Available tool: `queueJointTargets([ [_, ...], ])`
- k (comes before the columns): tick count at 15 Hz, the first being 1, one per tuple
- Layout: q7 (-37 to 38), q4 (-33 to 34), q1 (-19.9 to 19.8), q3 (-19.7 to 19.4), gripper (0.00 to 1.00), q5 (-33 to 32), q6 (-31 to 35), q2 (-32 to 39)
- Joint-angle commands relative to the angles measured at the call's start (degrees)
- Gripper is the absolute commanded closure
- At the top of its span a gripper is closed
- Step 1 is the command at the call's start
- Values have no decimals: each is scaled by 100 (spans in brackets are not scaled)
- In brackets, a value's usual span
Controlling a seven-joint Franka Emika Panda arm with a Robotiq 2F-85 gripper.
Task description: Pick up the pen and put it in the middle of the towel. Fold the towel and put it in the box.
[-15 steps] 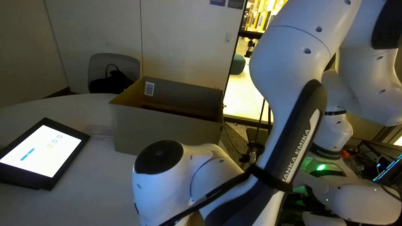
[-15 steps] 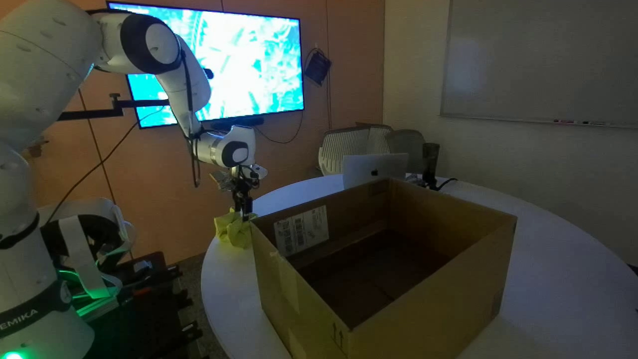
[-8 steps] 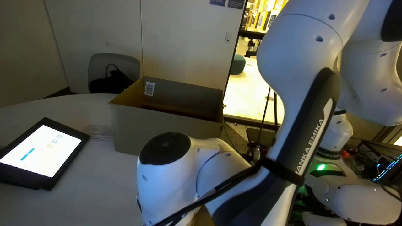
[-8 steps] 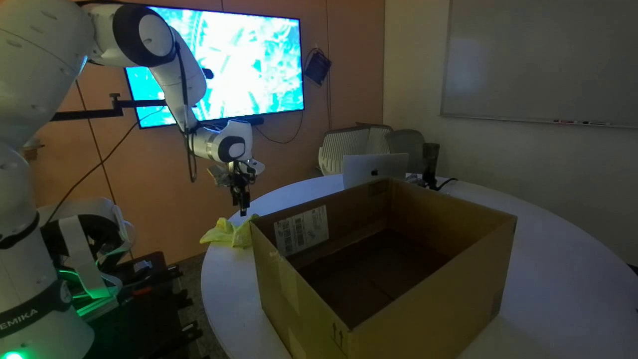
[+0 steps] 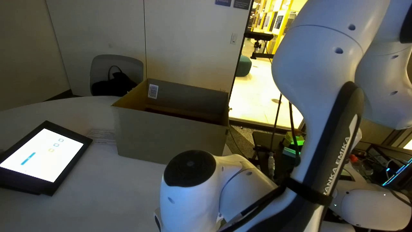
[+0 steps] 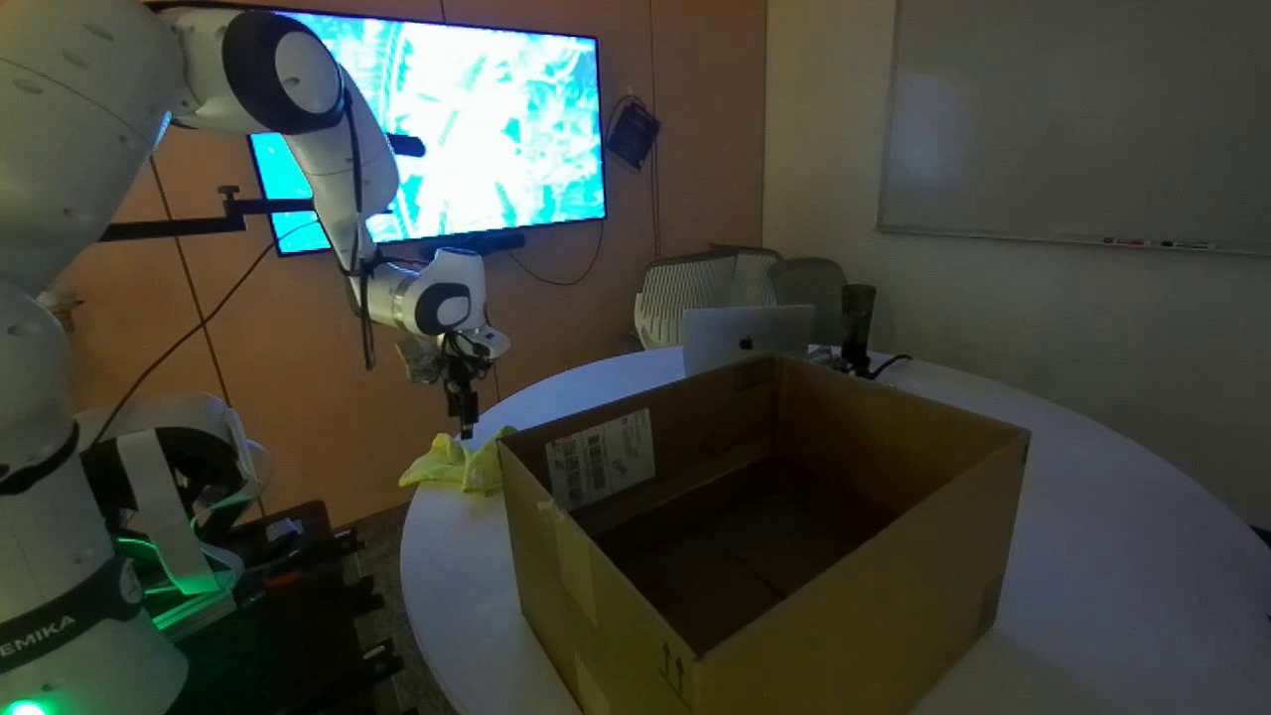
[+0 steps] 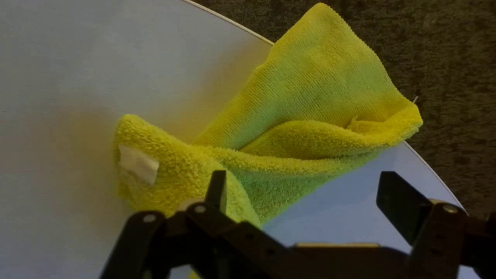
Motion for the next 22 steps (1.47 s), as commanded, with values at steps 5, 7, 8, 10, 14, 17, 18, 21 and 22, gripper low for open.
queueJointTargets([
  [5, 733, -245, 729, -680, 0, -81, 1023, 215],
  [7, 797, -177, 890, -846, 0, -107, 1072, 356],
  [8, 845, -150, 998, -957, 0, -138, 1102, 430],
  [10, 890, -70, 1174, -1136, 0, -177, 1132, 580],
  [14, 939, 81, 1354, -1289, 0, -115, 1103, 855],
  [17, 946, 110, 1372, -1315, 0, -77, 1103, 971],
  [18, 962, 119, 1381, -1334, 0, -73, 1105, 1010],
  [21, 968, 74, 1367, -1365, 0, -75, 1061, 1034],
  [22, 967, 44, 1362, -1375, 16, -83, 1044, 1002],
])
